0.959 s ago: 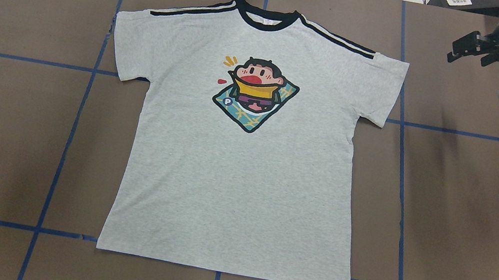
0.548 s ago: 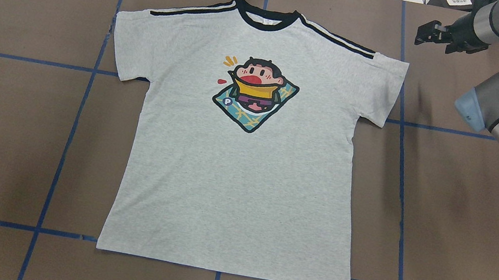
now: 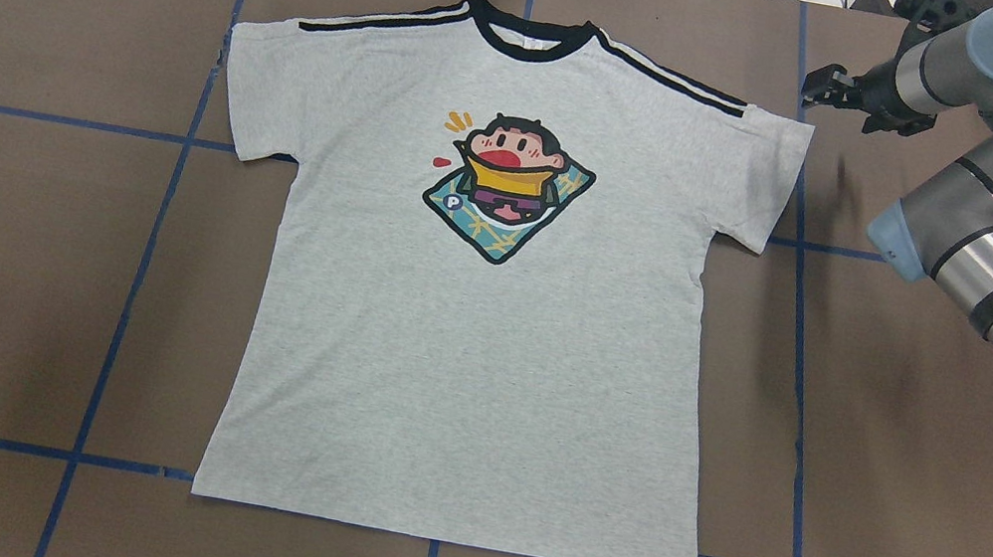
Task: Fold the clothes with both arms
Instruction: 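Move the right gripper toward the shirt's shoulder farthest from the robot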
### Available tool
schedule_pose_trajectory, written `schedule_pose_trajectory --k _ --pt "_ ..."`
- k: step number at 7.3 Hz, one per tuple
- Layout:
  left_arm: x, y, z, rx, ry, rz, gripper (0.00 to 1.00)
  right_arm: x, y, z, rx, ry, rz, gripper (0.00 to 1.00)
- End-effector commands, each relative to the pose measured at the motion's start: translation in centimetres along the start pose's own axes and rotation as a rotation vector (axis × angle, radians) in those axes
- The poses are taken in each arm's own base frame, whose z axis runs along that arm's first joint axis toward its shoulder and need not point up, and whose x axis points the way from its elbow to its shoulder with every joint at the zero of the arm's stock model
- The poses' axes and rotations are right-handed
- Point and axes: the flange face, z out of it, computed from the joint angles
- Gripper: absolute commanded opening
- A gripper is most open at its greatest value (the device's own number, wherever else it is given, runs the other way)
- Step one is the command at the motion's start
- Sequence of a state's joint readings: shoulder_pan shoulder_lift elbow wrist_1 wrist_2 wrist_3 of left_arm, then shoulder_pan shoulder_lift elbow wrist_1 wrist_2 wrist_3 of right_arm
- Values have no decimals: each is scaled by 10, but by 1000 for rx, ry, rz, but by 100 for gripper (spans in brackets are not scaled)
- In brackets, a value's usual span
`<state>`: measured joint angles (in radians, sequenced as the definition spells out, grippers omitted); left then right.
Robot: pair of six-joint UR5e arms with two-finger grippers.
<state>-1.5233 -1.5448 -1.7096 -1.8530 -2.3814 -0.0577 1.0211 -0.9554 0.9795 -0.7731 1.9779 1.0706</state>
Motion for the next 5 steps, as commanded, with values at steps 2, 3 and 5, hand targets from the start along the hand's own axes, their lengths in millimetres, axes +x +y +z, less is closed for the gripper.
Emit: schedule_pose_trajectory --k 2,3,5 --pt "7 -3 -6 12 2 8 100 -16 -5 23 -24 26 16 86" --pt "7 -3 -7 13 2 9 100 -24 -6 21 -22 21 11 84" --pt "11 -5 -10 19 2 15 100 -25 0 26 -31 21 5 68"
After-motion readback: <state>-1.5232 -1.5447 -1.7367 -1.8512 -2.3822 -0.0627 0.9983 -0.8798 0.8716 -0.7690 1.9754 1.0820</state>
